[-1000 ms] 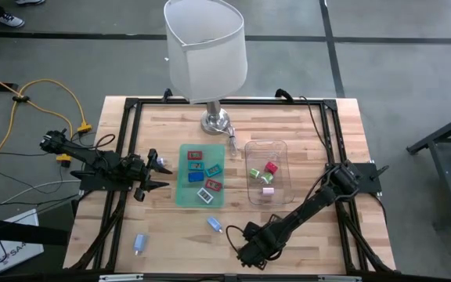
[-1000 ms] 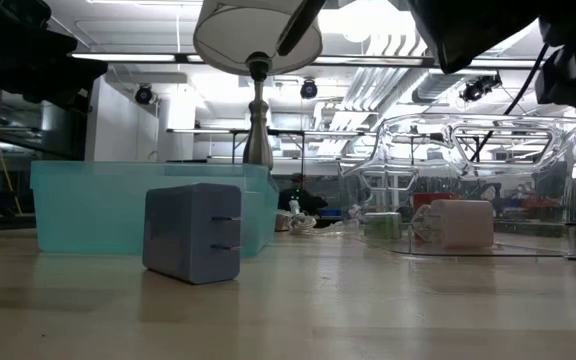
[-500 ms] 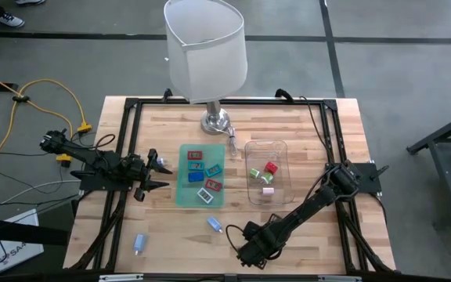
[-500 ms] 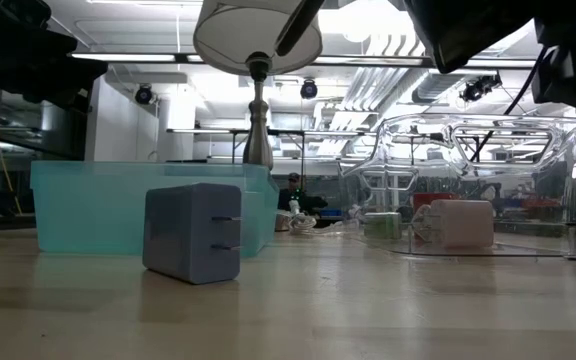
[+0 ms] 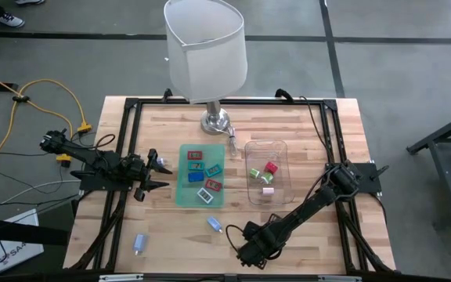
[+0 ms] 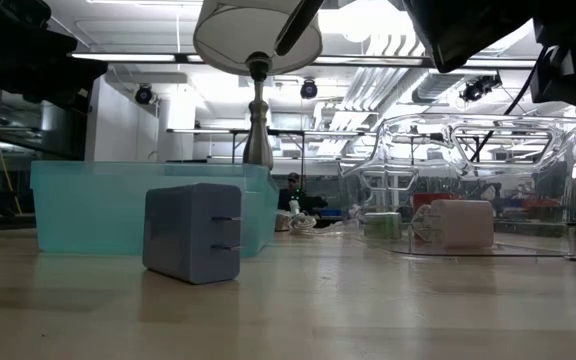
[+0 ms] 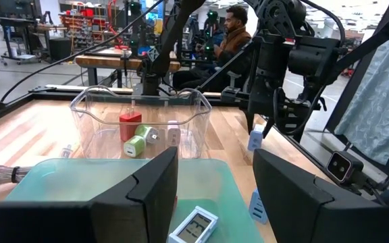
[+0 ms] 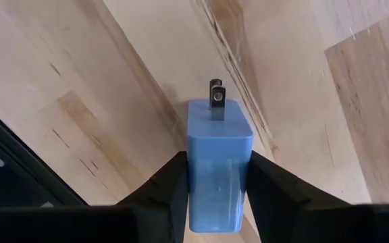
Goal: Pick & Place Office items
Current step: Put the right violet charger adapter into the transparent bin
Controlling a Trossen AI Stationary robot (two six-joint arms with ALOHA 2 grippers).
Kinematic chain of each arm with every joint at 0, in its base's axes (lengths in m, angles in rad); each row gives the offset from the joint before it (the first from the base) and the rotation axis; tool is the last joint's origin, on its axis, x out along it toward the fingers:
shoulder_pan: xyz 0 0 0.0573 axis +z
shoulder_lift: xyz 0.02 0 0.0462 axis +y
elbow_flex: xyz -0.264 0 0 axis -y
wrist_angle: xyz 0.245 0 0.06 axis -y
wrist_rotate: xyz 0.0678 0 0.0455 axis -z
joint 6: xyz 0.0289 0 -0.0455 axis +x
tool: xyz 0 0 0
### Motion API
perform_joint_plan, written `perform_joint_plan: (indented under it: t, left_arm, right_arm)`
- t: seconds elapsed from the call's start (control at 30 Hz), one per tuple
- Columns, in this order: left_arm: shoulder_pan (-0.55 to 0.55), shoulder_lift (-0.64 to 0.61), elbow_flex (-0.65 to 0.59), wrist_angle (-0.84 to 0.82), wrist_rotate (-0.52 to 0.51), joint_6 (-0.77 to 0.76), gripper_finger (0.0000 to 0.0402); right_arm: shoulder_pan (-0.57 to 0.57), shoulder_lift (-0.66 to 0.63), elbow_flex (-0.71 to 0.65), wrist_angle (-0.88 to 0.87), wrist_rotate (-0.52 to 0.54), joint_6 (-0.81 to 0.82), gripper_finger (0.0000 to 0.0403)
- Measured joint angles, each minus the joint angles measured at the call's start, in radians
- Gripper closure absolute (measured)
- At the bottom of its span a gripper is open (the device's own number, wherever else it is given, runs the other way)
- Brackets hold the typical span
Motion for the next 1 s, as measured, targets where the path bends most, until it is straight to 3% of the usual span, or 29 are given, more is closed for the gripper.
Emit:
perform_joint_plan:
  t: [0.23,0.47,0.83,1.0]
  left_arm:
    - [0.0,0.0,0.0,0.0,0.0,0.0,0.0216]
    - [0.0,0.0,0.0,0.0,0.0,0.0,0.0216]
    - [0.0,0.0,0.0,0.0,0.0,0.0,0.0216]
    - [0.0,0.0,0.0,0.0,0.0,0.0,0.0216]
  right_arm:
    - [-0.007,0.0,0.009,0.008,-0.002,-0.087,0.0293]
    - [-0.044,-0.004,0.119,-0.016,0.047,-0.249,0.0296]
    - [-0.147,-0.072,0.296,-0.233,0.289,-0.403,0.0296]
    - [-0.223,-0.127,0.304,-0.318,0.397,-0.326,0.0293]
